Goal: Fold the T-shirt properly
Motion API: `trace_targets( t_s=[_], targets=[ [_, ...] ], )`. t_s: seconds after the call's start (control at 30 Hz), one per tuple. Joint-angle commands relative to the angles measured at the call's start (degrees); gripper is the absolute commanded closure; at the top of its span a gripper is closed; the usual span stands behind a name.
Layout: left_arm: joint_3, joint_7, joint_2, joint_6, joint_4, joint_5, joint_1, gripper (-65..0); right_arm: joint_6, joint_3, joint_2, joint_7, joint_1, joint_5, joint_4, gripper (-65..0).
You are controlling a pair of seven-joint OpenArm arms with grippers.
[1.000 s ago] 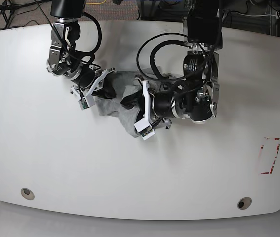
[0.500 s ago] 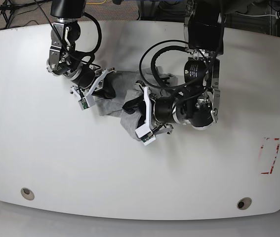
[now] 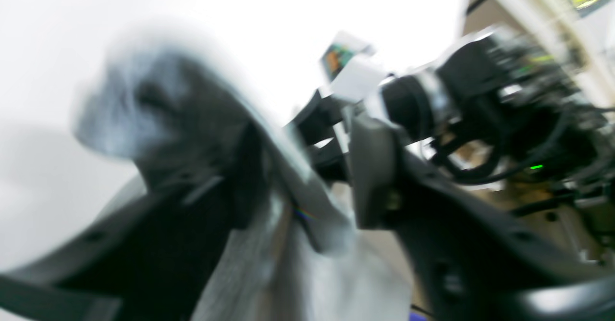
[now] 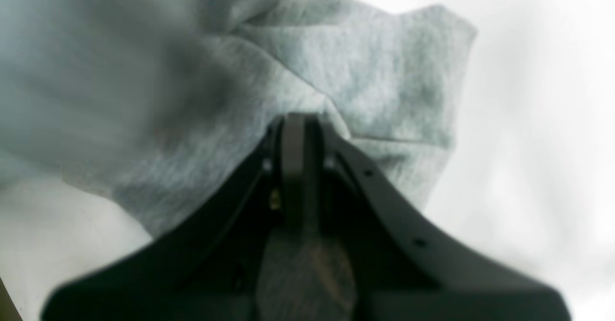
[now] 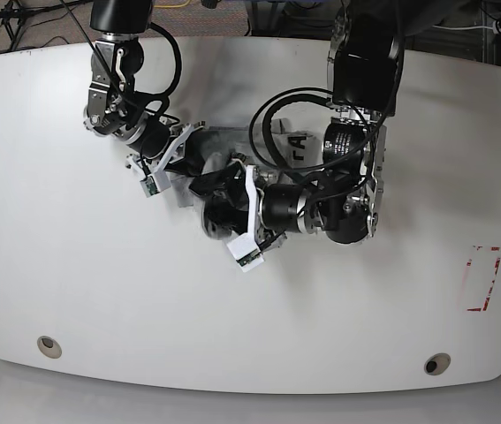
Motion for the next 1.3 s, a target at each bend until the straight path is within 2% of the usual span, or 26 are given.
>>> trace_targets(
  t_s=[0.0,0.1,0.3,0.43,0.53,0.67,0.83,0.87,1.0,1.17,1.2,1.23,1.27],
  targets=[
    [0.15,-0.91,0.51,-0.10,0.97,-4.18,-2.27,-43.5,-0.10,-0.21,0.39,-2.34,0.09,-2.00,0.14,-3.6],
    [-0.29,-0.39,0.51,-0.10,0.97,-5.94,-2.71,-49.4,-0.10,-0.21,0.39,-2.34,0.09,-2.00,0.14,-3.6],
    [-5.83,1.15,0.51,-0.10,0.97,-7.79,-3.85,-49.9,-0.10,-0.21,0.48,-2.34,0.09,-2.00,0.32,-3.6],
    [-9.08,1.02,0.51,-0.10,1.06,-6.47,-4.20,-49.9,-0.10,-0.21,0.48,-2.69,0.09,-2.00,1.29,-3.6],
    [-10.05,-0.65,-2.91,-0.10,1.76,-3.57,-4.64,-49.9,-0.10,0.14,0.48,-3.48,-0.35,-2.00,4.19,-3.6],
    [-11.02,-2.23,-8.36,-0.10,2.20,0.12,-4.38,-49.9,-0.10,0.32,0.48,-7.87,-0.26,-2.00,10.08,-4.0],
    [-11.02,-3.99,-14.87,-0.10,2.38,-0.84,-1.39,-49.9,-0.10,0.67,0.48,-13.24,-0.26,-2.00,18.78,-4.3],
    [-11.19,-4.17,-17.15,-0.10,2.47,-1.28,-0.68,-49.9,-0.10,1.46,0.48,-14.91,0.00,-2.00,20.98,-4.9],
    [-11.28,-5.05,-21.55,-0.10,2.64,-2.07,1.16,-49.9,-0.10,3.66,-0.05,-18.51,0.70,-1.65,25.64,-16.8],
    [-11.37,-5.66,-26.03,-0.10,2.64,-2.43,3.62,-49.9,-0.10,6.65,-1.19,-22.38,2.02,-1.47,28.80,-41.9],
    [-11.46,-5.66,-26.56,-0.10,2.64,-2.43,3.98,-49.9,-0.10,7.18,-1.37,-22.91,2.29,-1.47,29.16,-44.7],
    [-11.46,-5.75,-27.52,-0.10,2.64,-2.43,4.59,-49.9,-0.10,8.41,-2.07,-23.79,2.64,-1.30,29.86,-50.4],
    [-11.54,-5.75,-27.88,-0.10,2.64,-2.43,4.77,-49.9,-0.10,8.85,-2.34,-23.96,2.81,-0.94,30.03,-52.0]
  ],
)
